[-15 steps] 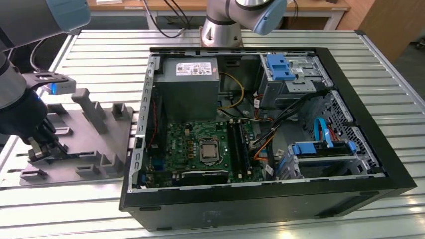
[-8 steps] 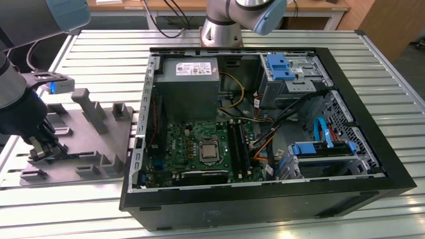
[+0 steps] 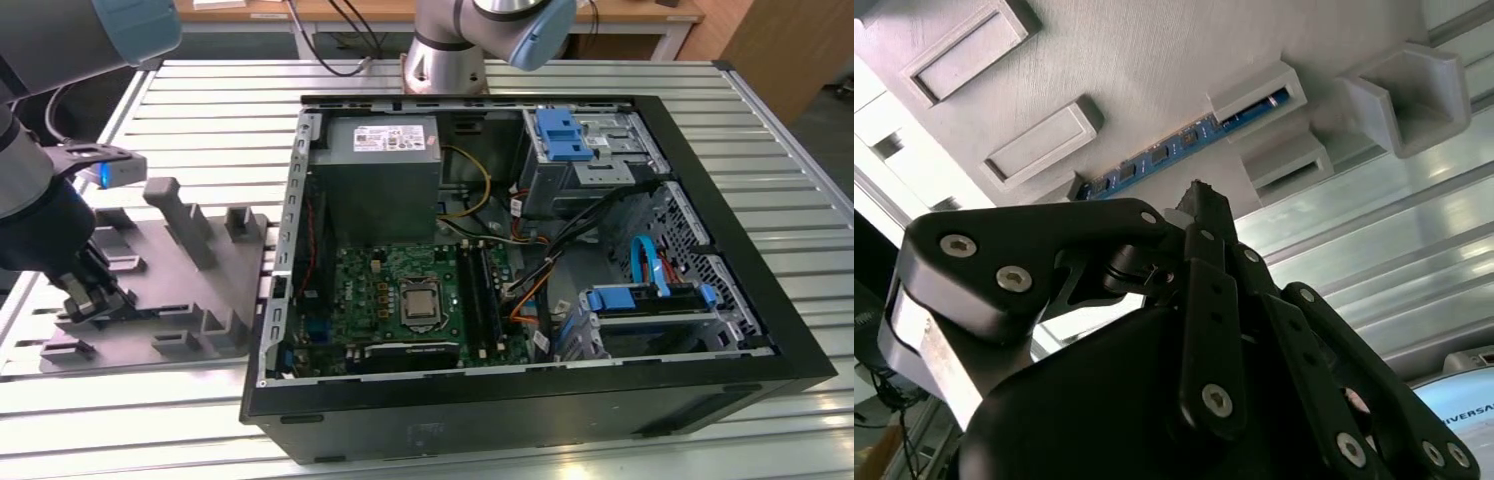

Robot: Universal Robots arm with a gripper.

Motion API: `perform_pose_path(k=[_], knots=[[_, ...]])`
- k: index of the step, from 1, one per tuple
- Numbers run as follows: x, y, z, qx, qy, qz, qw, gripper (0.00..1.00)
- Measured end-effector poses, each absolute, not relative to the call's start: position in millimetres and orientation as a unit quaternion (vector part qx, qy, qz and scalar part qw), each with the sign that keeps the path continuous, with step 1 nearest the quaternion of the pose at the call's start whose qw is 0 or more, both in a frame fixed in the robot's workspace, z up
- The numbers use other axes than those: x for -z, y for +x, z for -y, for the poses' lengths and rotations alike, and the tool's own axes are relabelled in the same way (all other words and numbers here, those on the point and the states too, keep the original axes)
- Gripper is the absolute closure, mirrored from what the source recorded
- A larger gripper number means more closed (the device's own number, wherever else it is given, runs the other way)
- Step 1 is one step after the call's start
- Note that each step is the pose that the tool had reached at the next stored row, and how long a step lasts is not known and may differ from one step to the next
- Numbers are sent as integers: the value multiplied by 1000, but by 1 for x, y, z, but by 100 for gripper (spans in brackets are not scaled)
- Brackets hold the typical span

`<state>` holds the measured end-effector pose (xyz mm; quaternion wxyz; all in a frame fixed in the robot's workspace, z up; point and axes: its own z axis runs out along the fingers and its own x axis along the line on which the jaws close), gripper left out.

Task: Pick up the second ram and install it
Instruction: 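Pick up the second ram and move it above second insertion slot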

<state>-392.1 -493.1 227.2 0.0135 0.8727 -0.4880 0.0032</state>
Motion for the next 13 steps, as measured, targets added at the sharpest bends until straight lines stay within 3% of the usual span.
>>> perform_pose_path(k=[13], knots=[[-227,-392,493,-4,892,452,13,90]])
